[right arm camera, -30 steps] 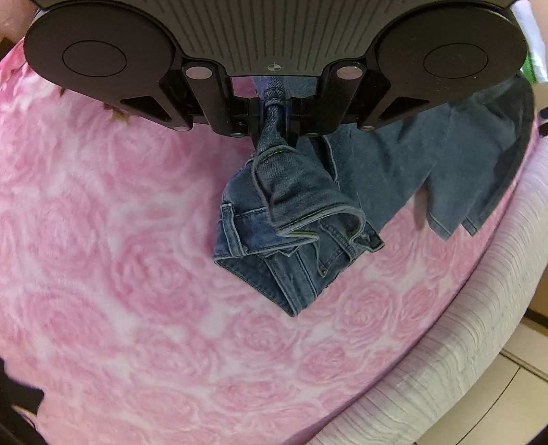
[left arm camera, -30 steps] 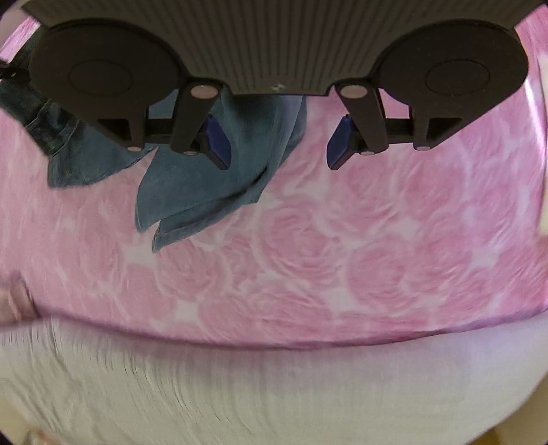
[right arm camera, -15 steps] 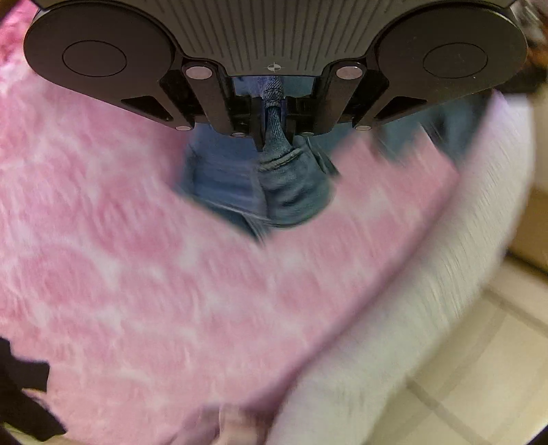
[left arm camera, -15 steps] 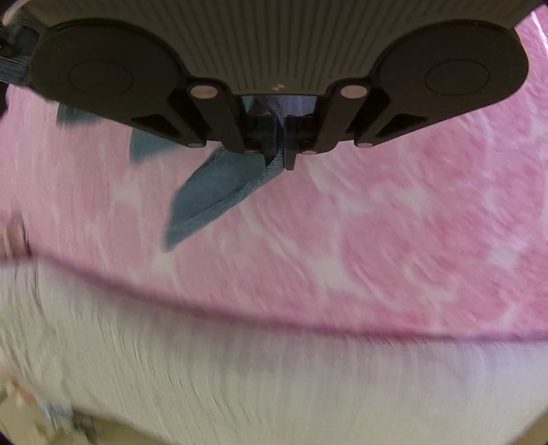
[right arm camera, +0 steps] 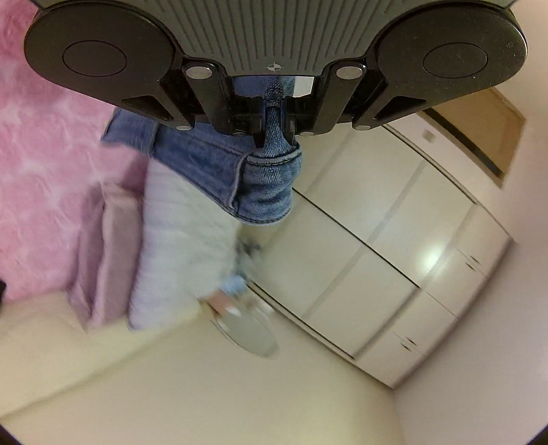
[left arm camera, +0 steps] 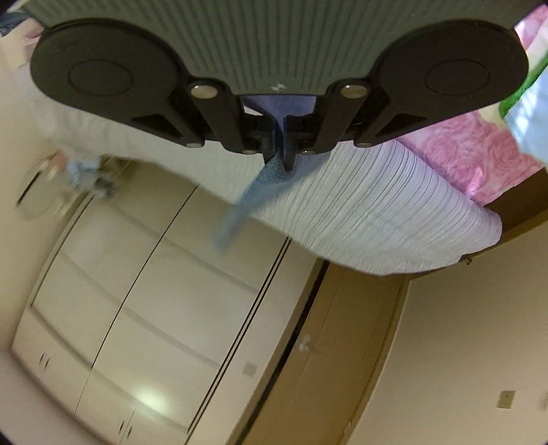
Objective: Fold clothes
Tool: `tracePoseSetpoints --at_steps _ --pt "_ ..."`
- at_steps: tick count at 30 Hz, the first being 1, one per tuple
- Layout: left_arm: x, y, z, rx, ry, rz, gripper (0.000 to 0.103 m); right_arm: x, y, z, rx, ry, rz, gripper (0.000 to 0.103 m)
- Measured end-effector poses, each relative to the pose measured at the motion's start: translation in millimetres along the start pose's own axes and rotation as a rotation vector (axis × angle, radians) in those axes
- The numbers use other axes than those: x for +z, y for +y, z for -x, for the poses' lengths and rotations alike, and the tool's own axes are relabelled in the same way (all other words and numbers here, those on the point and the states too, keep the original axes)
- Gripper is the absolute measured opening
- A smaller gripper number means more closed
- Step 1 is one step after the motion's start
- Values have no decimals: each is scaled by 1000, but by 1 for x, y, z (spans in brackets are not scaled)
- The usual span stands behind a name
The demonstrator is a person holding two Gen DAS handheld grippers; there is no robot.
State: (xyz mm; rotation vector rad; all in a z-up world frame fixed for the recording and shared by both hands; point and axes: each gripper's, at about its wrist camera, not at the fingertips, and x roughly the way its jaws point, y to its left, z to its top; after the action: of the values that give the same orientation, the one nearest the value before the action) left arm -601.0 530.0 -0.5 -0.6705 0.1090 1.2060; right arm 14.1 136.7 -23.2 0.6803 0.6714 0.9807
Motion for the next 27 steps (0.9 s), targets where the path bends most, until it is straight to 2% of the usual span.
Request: tracePoseSetpoints --at_steps 2,4,5,7,8,10,11,13,14,17,21,24,27 --pt "-34 20 33 16 30 40 2 2 -4 27 -4 -8 26 6" --pt "-79 48 62 46 90 99 3 -10 -30 53 -98 46 24 6" --pt "-106 64 72 91 135 134 8 -19 -47 63 -158 90 22 7" --pt "-173 98 88 251 278 203 15 -43 -96 75 -364 256 6 9" --pt "-205 114 92 329 367 214 15 -56 -123 78 -475 351 -9 12" --pt "-261 140 104 489 504 213 15 -82 -173 90 -707 485 -46 25" --pt "-286 152 111 560 557 216 15 -94 -198 96 -824 549 -65 25" --pt "-319 166 131 648 604 266 14 -104 -224 107 -900 580 -64 26" --pt "-327 168 139 653 605 281 15 -108 -235 113 -929 590 -61 26" --pt "-344 156 143 639 594 262 17 -103 -259 131 -933 580 -99 26" --pt "-353 134 155 564 557 250 26 -95 -285 148 -846 554 -159 30" --pt "-364 124 146 514 557 257 27 -98 -300 158 -768 543 -221 33" --pt "-372 118 133 481 568 250 27 -116 -319 165 -734 554 -256 35"
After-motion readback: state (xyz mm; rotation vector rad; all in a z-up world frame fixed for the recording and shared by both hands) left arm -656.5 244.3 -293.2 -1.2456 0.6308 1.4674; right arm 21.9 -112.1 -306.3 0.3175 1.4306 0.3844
